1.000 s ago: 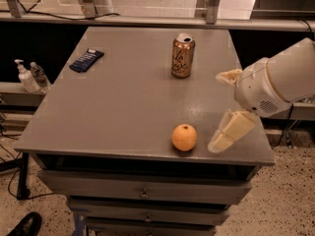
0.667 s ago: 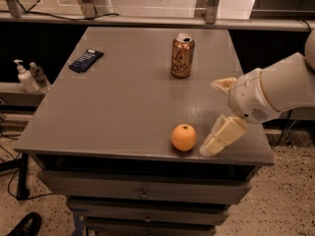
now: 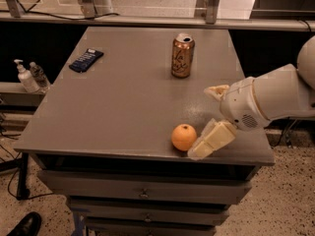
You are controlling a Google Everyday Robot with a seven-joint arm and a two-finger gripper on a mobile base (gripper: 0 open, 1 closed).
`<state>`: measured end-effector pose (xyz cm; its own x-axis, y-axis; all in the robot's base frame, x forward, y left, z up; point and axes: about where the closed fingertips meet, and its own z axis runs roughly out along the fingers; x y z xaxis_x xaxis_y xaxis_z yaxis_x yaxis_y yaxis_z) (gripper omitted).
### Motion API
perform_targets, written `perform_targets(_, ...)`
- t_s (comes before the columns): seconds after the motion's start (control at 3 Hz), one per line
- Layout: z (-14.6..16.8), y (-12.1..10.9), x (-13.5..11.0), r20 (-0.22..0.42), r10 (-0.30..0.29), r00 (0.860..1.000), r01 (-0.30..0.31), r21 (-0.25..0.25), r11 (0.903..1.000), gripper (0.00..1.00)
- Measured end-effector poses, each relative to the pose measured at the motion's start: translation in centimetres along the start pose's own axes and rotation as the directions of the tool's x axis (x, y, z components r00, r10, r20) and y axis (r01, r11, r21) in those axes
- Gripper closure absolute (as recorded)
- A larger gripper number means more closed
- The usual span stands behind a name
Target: Move orange near rxbar blueberry
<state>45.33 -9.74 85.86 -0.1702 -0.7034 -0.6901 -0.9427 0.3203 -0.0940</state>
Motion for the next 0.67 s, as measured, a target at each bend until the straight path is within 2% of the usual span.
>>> perform_targets(0.67,1.65,1.59,-0.68,0.043,0.05,0.998,-0.049,-0.025,0.9985,0.0)
